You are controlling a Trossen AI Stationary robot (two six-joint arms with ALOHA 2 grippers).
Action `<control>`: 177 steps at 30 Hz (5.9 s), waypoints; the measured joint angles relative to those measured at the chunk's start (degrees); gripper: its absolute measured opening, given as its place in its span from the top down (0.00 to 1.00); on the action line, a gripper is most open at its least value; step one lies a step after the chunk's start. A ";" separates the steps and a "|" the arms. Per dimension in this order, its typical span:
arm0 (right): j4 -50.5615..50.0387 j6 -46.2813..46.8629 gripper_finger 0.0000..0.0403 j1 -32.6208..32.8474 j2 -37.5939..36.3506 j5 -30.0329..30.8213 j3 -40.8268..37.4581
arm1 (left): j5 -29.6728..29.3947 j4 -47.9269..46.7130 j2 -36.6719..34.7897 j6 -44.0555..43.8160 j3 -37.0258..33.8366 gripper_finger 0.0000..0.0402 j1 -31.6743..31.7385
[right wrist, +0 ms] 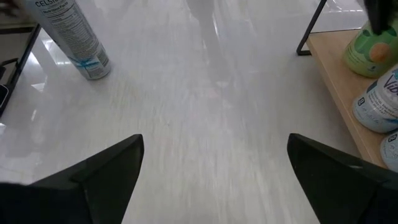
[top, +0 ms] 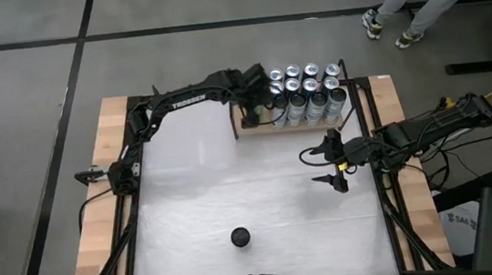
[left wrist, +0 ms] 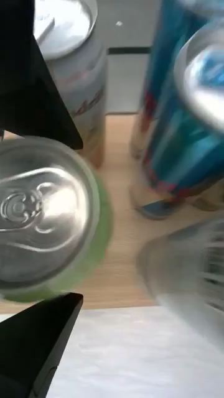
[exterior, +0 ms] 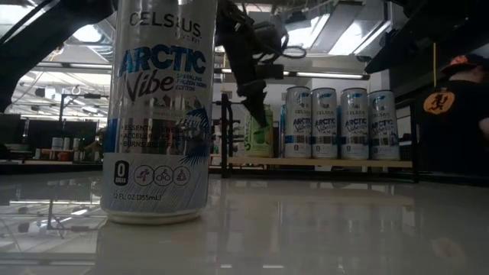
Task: Place canned beverage on shelf
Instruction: Put the green soda can on the shelf, then put the white-blue soda can on the shelf aligned with the other white-blue soda cans
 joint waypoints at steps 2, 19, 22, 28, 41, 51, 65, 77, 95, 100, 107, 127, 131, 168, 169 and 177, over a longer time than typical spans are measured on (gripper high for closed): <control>-0.01 0.01 0.04 0.00 -0.01 0.00 0.00 | -0.01 0.14 -0.09 0.01 1.28 0.04 -0.26; -0.07 0.01 0.04 0.00 0.01 0.00 0.00 | -1.56 -12.69 -0.97 -3.22 20.53 0.04 -3.38; -0.22 0.01 0.04 0.00 -0.01 0.00 0.00 | -1.27 -15.69 -2.36 -9.30 19.38 0.04 -5.18; -0.43 -1.50 0.04 0.01 -0.01 0.13 0.00 | -0.91 -21.60 -2.23 -17.52 17.52 0.04 -9.06; -0.40 -1.65 0.04 0.00 -0.01 0.50 0.00 | -3.82 -12.97 -1.97 -17.61 -0.71 0.04 -12.18; -0.40 -1.66 0.04 0.00 -0.01 0.48 0.00 | -8.41 -5.14 -1.97 -14.09 -5.17 0.04 -10.27; -0.39 -1.66 0.04 0.00 -0.01 0.48 0.00 | -9.03 0.52 -1.97 -13.49 -5.17 0.04 -6.25; -0.38 -1.66 0.04 0.00 -0.03 0.48 0.00 | -8.43 -6.59 -1.97 -15.54 -1.12 0.04 -11.90; -1.76 -1.77 0.04 0.07 -3.23 0.24 0.99 | -1.04 -31.33 -2.12 -45.69 19.11 0.04 -32.01; -2.44 -4.97 0.04 0.07 -12.21 0.50 1.24 | -1.05 -34.56 -2.12 -57.27 20.07 0.04 -38.01; -2.67 -6.16 0.04 0.07 -25.36 0.48 -4.85 | -1.05 -36.73 -2.08 -73.25 20.07 0.04 -44.43; 4.78 -6.14 0.04 0.04 -49.44 -2.98 -22.92 | -4.77 -35.57 -2.08 -82.11 19.00 0.04 -56.04; 7.64 -6.20 0.04 0.04 -50.41 -2.97 -24.48 | -7.66 -35.24 -2.07 -82.06 18.17 0.04 -56.90; 31.25 -11.82 0.04 0.00 -50.36 -4.49 -40.54 | -6.83 -26.89 -1.97 -77.78 7.48 0.04 -55.10; 31.25 -11.82 0.04 0.00 -50.36 -4.50 -40.54 | -6.79 -26.07 -1.97 -77.68 6.78 0.04 -55.10; 31.18 -11.82 0.04 0.00 -50.36 -4.50 -40.54 | -6.66 -20.20 -1.97 -77.61 2.09 0.04 -55.04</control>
